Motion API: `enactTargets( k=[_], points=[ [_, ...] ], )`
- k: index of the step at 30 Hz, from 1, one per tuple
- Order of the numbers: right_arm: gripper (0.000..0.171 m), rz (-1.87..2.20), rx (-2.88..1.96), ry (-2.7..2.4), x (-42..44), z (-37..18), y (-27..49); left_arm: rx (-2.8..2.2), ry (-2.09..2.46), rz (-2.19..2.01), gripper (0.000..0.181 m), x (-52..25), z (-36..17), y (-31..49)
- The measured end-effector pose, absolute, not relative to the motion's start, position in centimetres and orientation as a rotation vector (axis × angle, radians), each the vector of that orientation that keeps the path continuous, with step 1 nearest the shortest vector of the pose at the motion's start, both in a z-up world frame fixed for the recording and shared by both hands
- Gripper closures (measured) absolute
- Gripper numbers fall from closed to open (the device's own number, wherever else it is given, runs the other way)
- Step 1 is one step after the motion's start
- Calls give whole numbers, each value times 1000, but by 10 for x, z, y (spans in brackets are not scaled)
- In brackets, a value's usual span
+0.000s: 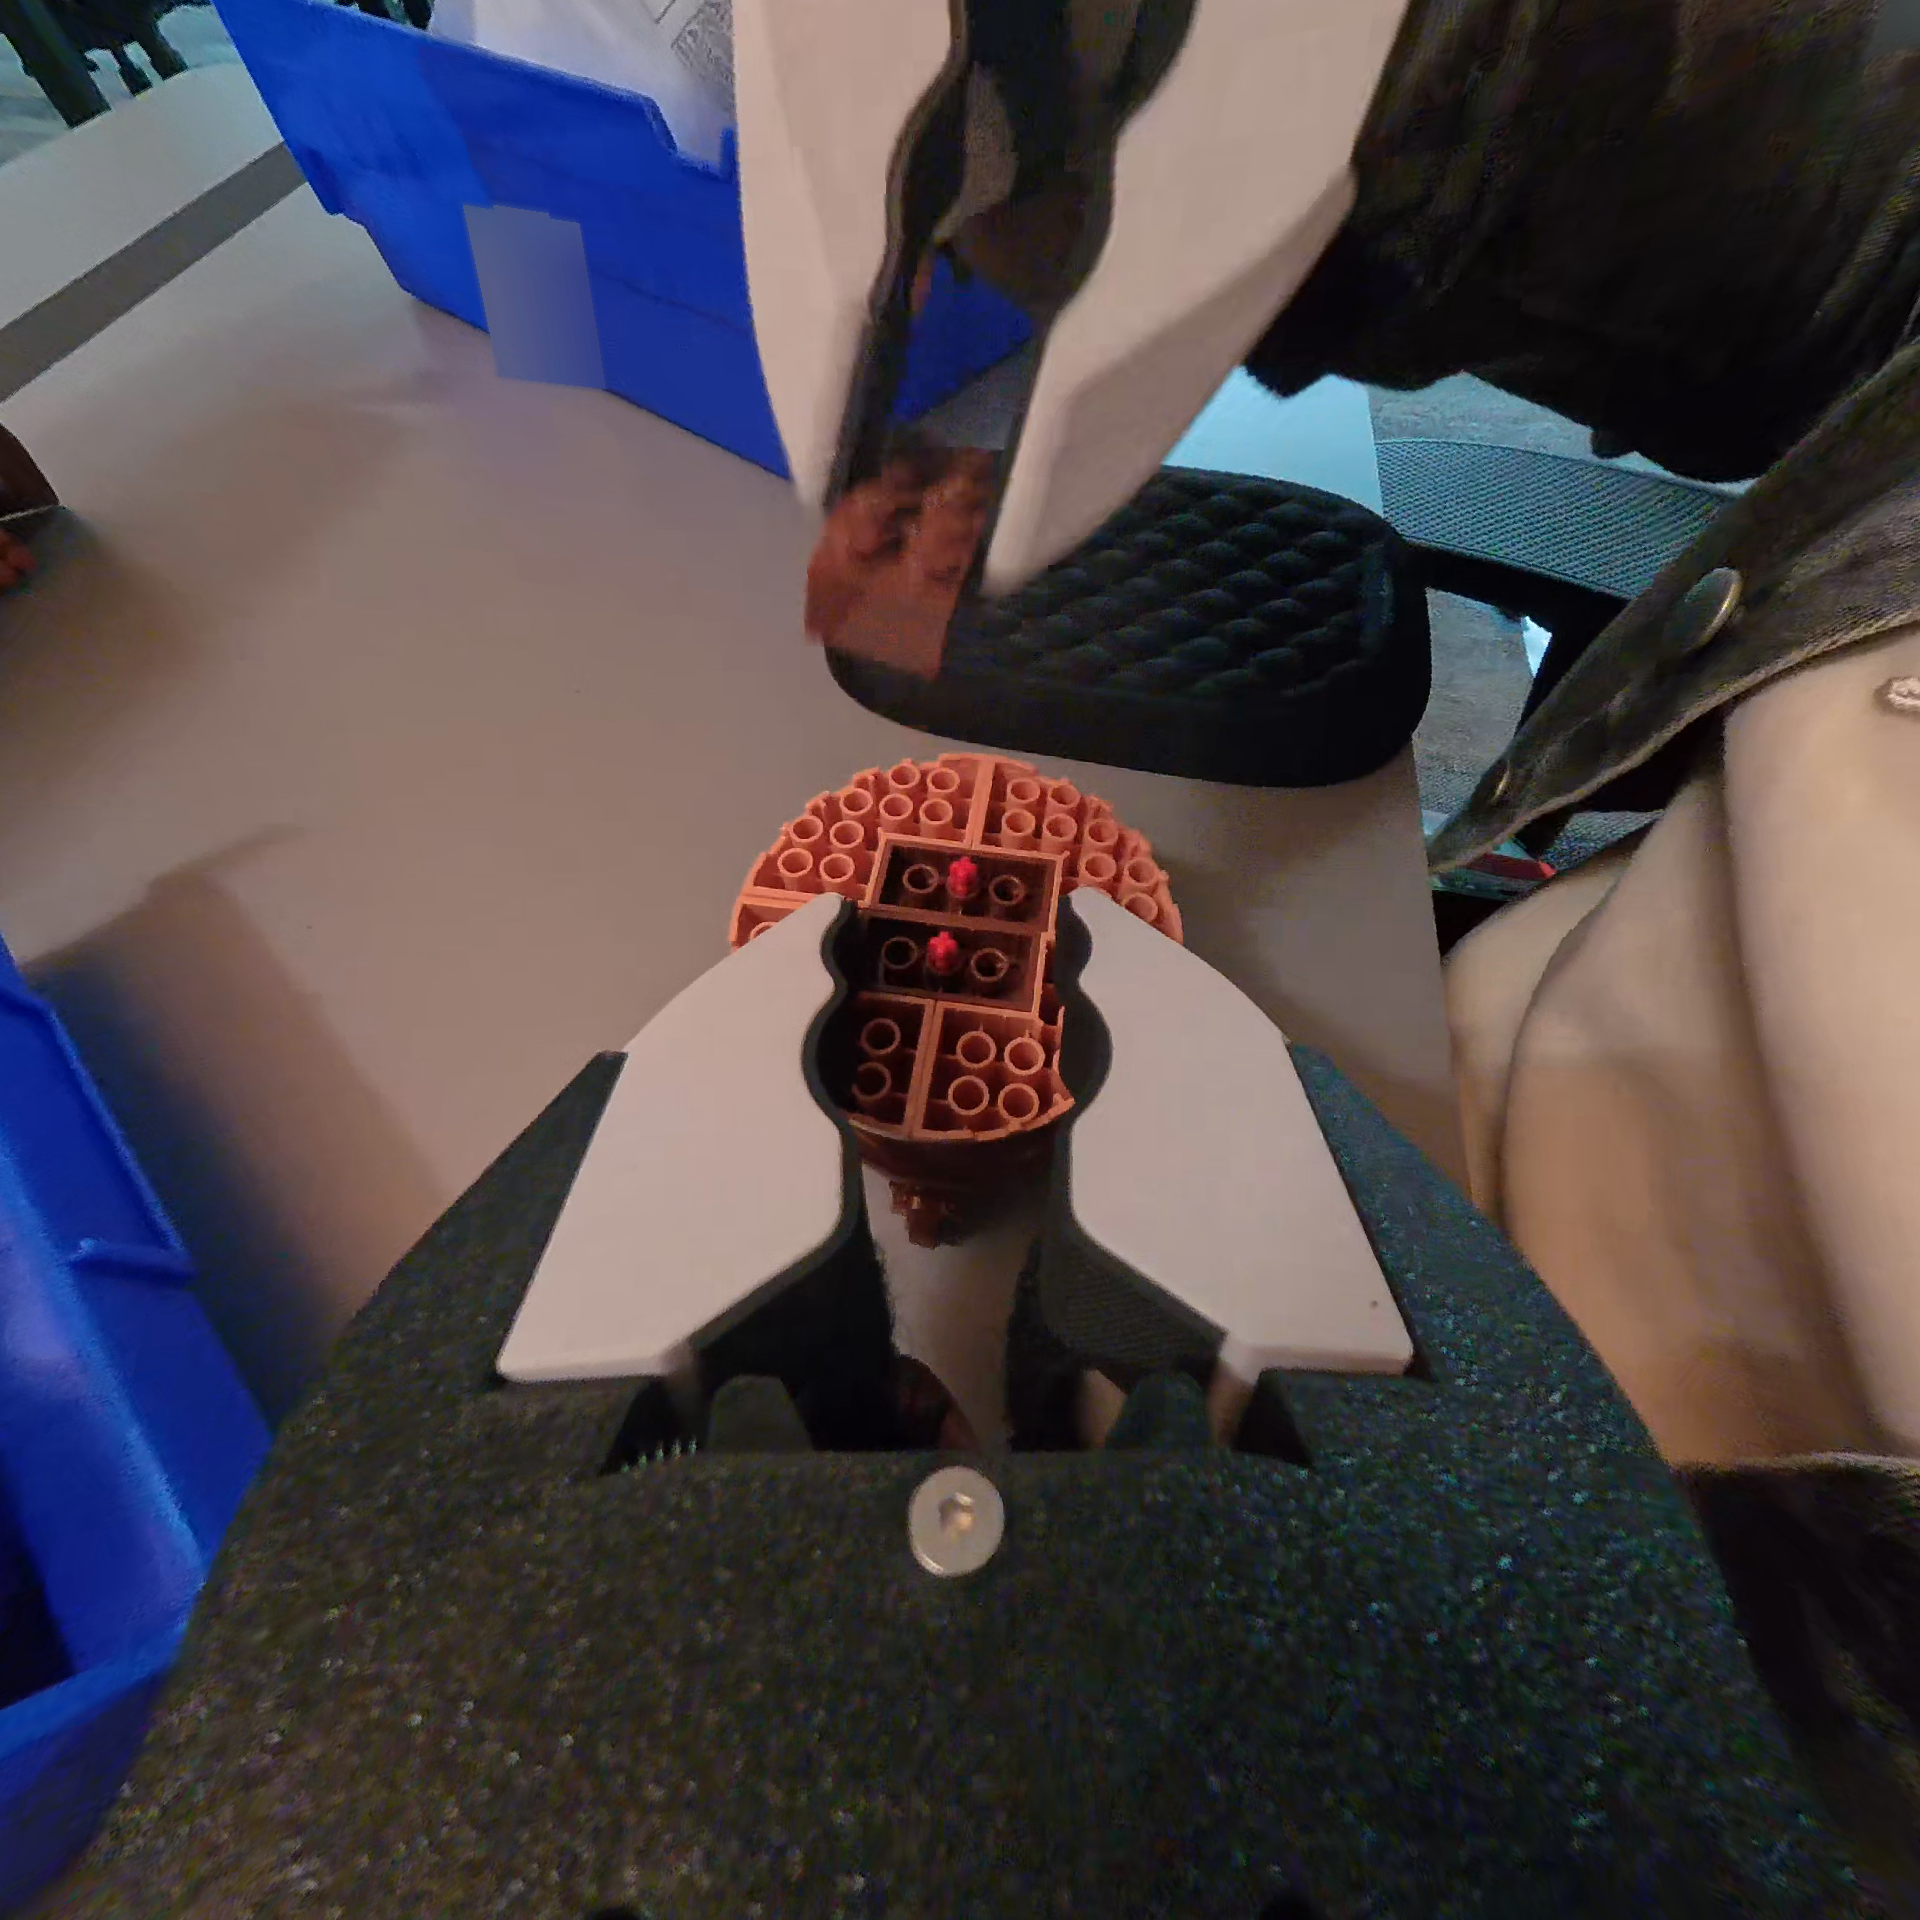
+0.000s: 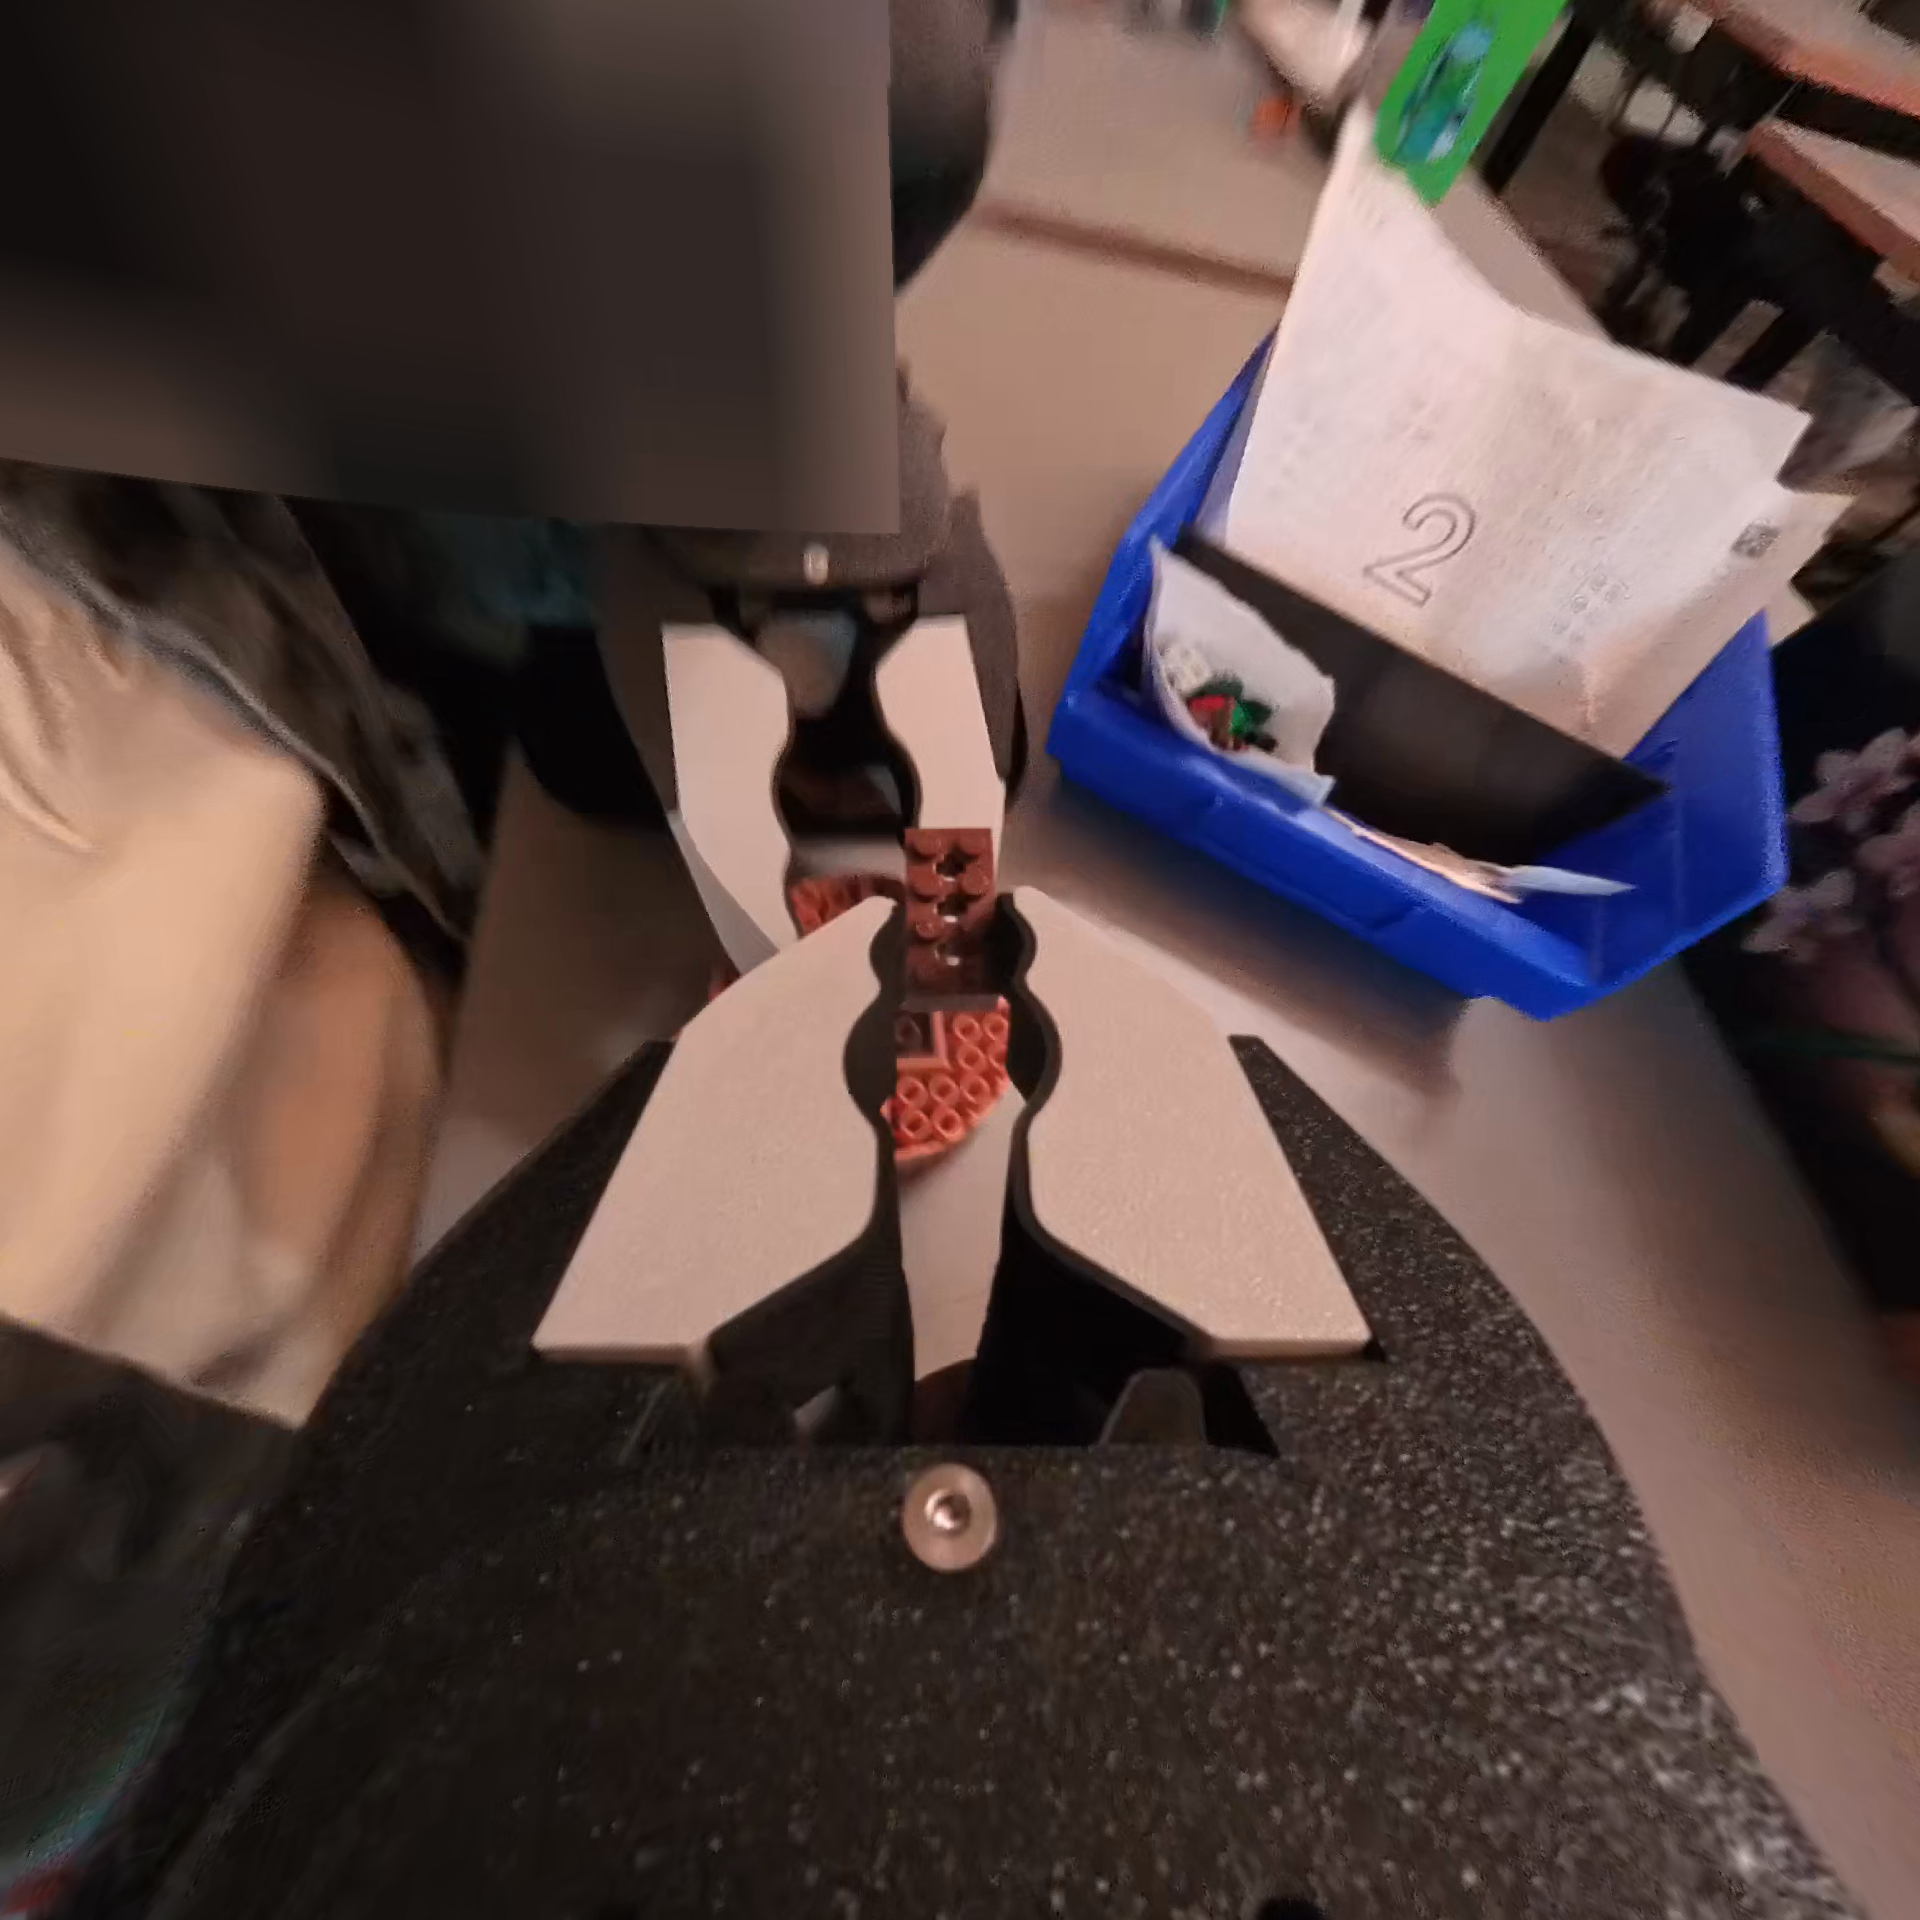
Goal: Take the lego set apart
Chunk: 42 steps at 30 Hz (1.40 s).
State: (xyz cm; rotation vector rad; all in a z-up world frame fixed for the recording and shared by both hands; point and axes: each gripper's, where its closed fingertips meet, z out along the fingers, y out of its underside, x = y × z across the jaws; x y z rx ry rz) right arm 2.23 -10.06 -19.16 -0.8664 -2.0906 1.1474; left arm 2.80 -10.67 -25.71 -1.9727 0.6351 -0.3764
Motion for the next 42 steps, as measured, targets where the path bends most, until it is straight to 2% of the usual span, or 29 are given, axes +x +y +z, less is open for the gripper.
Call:
enactTargets(
  k=[2, 4, 7, 13, 17, 22, 26, 28, 31, 36, 37, 40, 42],
  points=[
    [156, 1436, -995, -1953, 27, -178, -100, -1963, 646, -394, 145, 29, -256, -109],
    [156, 1658, -1091, -1793, 30, -166, -96, -1931, 640, -421, 133, 30, -250, -111],
    [156, 1936, -1151, -1641, 36, -150, -99, -1768, 597, -434, 131, 31, -219, -112],
    [156, 2165, -1336, -1736, 46, -155, -115, -1444, 767, -53, 144, 32, -166, -124],
    [156, 2411, -1509, -1769, 49, -164, -125, -1395, 962, 46, 145, 48, -162, -127],
    [156, 2382, -1573, -1848, 53, -173, -139, -1387, 1070, 57, 166, 59, -164, -132],
    [156, 2296, -1530, -1926, 61, -173, -145, -1402, 1087, 21, 167, 66, -166, -137],
    [156, 2330, -1502, -1944, 65, -167, -149, -1421, 1118, 39, 152, 67, -170, -138],
    [156, 2305, -1468, -1991, 67, -166, -153, -1396, 1121, 35, 166, 72, -165, -140],
    [155, 2171, -1434, -1989, 58, -172, -146, -1481, 1098, 27, 169, 63, -173, -136],
    [154, 2130, -1405, -1971, 54, -171, -143, -1492, 1080, 32, 170, 59, -173, -135],
    [134, 1965, -1309, -1908, 41, -170, -130, -1524, 965, -3, 170, 41, -162, -134],
    [131, 1844, -1229, -1877, 36, -170, -123, -1554, 868, 16, 170, 19, -153, -134]
  ],
)
